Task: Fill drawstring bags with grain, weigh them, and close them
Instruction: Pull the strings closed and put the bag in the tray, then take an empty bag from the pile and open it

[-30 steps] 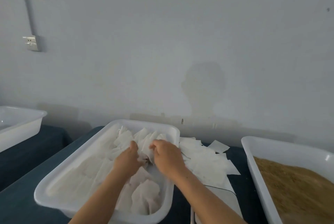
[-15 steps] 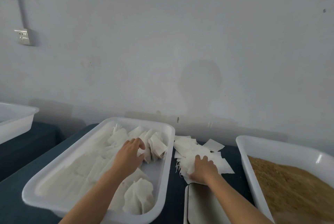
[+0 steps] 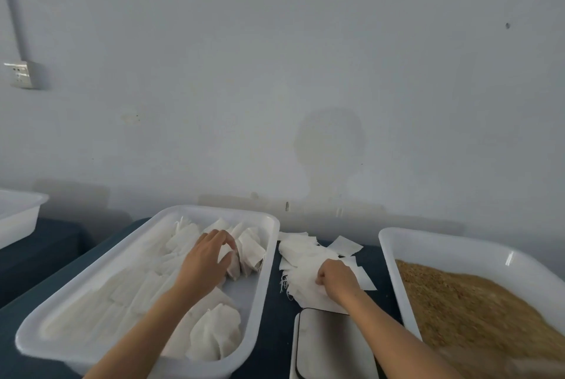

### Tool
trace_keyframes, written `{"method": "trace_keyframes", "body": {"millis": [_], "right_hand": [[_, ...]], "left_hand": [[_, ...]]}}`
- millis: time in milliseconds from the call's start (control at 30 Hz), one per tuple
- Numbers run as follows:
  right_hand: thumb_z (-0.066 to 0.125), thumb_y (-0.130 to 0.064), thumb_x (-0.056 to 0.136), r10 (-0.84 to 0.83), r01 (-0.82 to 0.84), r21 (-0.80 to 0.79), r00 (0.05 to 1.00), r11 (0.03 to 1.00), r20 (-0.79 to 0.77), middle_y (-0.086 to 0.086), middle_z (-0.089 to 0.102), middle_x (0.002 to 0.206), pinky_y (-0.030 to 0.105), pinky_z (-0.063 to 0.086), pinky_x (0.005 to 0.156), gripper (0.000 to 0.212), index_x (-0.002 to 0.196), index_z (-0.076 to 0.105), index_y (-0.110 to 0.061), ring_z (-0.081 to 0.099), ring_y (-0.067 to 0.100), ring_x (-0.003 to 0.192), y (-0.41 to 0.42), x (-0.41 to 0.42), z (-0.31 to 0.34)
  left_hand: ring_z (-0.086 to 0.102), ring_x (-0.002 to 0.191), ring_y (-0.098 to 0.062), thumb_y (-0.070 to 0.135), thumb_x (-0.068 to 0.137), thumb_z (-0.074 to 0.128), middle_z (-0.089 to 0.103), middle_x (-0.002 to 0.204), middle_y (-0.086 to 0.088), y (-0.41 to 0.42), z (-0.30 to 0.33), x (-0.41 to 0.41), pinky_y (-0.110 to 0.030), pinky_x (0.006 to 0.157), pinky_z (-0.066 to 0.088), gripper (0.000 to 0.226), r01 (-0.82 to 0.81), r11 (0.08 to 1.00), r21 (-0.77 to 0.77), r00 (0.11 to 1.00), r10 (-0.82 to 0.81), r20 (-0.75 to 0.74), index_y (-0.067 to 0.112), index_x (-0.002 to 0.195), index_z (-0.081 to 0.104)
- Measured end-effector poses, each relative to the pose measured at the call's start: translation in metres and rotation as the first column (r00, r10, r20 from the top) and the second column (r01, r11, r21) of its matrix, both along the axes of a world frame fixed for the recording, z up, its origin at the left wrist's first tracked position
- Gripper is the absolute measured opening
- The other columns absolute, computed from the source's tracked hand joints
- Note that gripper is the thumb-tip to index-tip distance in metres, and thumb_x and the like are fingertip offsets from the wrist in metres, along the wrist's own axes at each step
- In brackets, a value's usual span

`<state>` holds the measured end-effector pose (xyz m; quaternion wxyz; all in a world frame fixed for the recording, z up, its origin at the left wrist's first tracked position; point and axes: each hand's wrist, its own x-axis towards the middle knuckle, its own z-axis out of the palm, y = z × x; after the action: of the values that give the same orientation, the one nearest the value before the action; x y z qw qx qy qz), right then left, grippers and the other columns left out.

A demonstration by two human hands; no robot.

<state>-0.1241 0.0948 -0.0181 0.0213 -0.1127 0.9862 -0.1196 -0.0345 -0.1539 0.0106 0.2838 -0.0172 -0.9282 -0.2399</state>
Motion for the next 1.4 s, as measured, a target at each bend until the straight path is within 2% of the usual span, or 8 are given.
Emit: {"method": "trace_keyframes", "body": {"millis": [100, 233, 567, 733, 933, 1067, 1200, 1400], "right_hand": [[0.056, -0.012, 0.091, -0.052, 0.046, -0.084, 0.996, 0.995, -0.069, 0.008, 0.064, 0.111, 0.027, 0.043, 0.080, 0.013, 0.100, 0.064, -0.006, 0.059, 0.024, 0.103, 0.004, 0.001, 0.004], [0.066, -0.014, 0.084, -0.052, 0.045, -0.154, 0.998, 0.987, -0.041, 0.005, 0.069, 0.101, 0.022, 0.035, 0.068, 0.015, 0.071, 0.059, -0.013, 0.061, 0.022, 0.091, 0.005, 0.001, 0.001], [0.045, -0.011, 0.090, 0.028, -0.029, -0.007, 0.994, 1.000, -0.102, 0.005, 0.064, 0.109, 0.027, 0.042, 0.081, 0.020, 0.100, 0.063, -0.010, 0.058, 0.025, 0.101, -0.001, 0.003, -0.014], [0.040, -0.008, 0.087, -0.044, 0.006, -0.172, 0.976, 0.985, -0.214, -0.001, 0.049, 0.074, 0.027, 0.034, 0.064, 0.021, 0.067, 0.043, -0.015, 0.047, 0.020, 0.074, 0.010, 0.000, 0.022], [0.048, -0.009, 0.090, -0.145, 0.053, -0.795, 0.988, 0.605, -0.044, 0.005, 0.043, 0.064, 0.024, 0.037, 0.051, 0.024, 0.068, 0.041, -0.012, 0.044, 0.017, 0.058, 0.067, 0.010, 0.091], [0.045, -0.015, 0.094, -0.079, 0.111, -0.919, 0.993, 0.378, 0.087, 0.003, 0.046, 0.067, 0.024, 0.033, 0.052, 0.028, 0.066, 0.041, -0.017, 0.046, 0.018, 0.062, 0.124, 0.035, 0.106], [0.045, -0.024, 0.095, -0.109, 0.213, -0.931, 0.976, 0.295, 0.188, 0.005, 0.052, 0.070, 0.027, 0.038, 0.054, 0.021, 0.076, 0.047, -0.016, 0.052, 0.021, 0.066, 0.182, 0.057, 0.096], [0.047, -0.027, 0.097, -0.148, 0.179, -0.928, 0.979, 0.326, 0.137, 0.012, 0.060, 0.092, 0.039, 0.047, 0.070, 0.019, 0.092, 0.058, -0.012, 0.058, 0.029, 0.086, 0.246, 0.071, 0.060]], "left_hand": [[0.050, 0.097, -0.012, 0.006, 0.089, 0.056, 0.058, 0.098, 0.010, 0.017, 0.016, 0.003, -0.023, 0.082, 0.042, 0.013, 0.026, 0.997, 0.070, 0.995, -0.019, -0.093, 0.019, 0.092, 0.058], [0.053, 0.097, -0.011, 0.003, 0.089, 0.054, 0.062, 0.099, 0.005, 0.053, 0.032, 0.002, -0.024, 0.083, 0.045, 0.013, 0.146, 0.967, 0.208, 0.987, -0.127, -0.103, 0.016, 0.090, 0.058], [0.054, 0.090, -0.010, 0.009, 0.090, 0.053, 0.059, 0.091, 0.008, 0.086, 0.025, -0.026, -0.013, 0.072, 0.038, 0.012, 0.154, 0.959, 0.239, 0.979, -0.180, 0.091, 0.021, 0.087, 0.053], [0.053, 0.089, -0.014, 0.011, 0.090, 0.051, 0.057, 0.093, 0.005, 0.103, 0.020, -0.043, -0.027, 0.084, 0.044, 0.006, 0.152, 0.962, 0.229, 0.948, -0.207, 0.242, 0.017, 0.091, 0.050], [0.053, 0.104, -0.012, 0.040, 0.089, 0.060, 0.048, 0.111, 0.010, 0.159, 0.019, -0.055, -0.024, 0.086, 0.045, 0.038, 0.320, 0.848, 0.423, 0.865, -0.443, 0.234, 0.022, 0.115, 0.040], [0.058, 0.101, -0.011, 0.039, 0.086, 0.063, 0.049, 0.119, 0.001, 0.216, 0.028, -0.048, -0.023, 0.079, 0.053, 0.057, 0.303, 0.465, 0.832, 0.712, -0.691, 0.127, 0.023, 0.128, 0.029], [0.064, 0.085, -0.014, 0.025, 0.091, 0.059, 0.063, 0.101, -0.004, 0.270, 0.029, -0.041, -0.024, 0.072, 0.056, 0.018, 0.220, 0.195, 0.956, 0.622, -0.783, 0.016, 0.014, 0.104, 0.055], [0.056, 0.073, -0.016, 0.012, 0.092, 0.058, 0.054, 0.079, -0.004, 0.335, 0.020, -0.037, -0.022, 0.061, 0.051, 0.016, 0.333, 0.394, 0.857, 0.686, -0.725, 0.067, 0.013, 0.080, 0.047]]}}
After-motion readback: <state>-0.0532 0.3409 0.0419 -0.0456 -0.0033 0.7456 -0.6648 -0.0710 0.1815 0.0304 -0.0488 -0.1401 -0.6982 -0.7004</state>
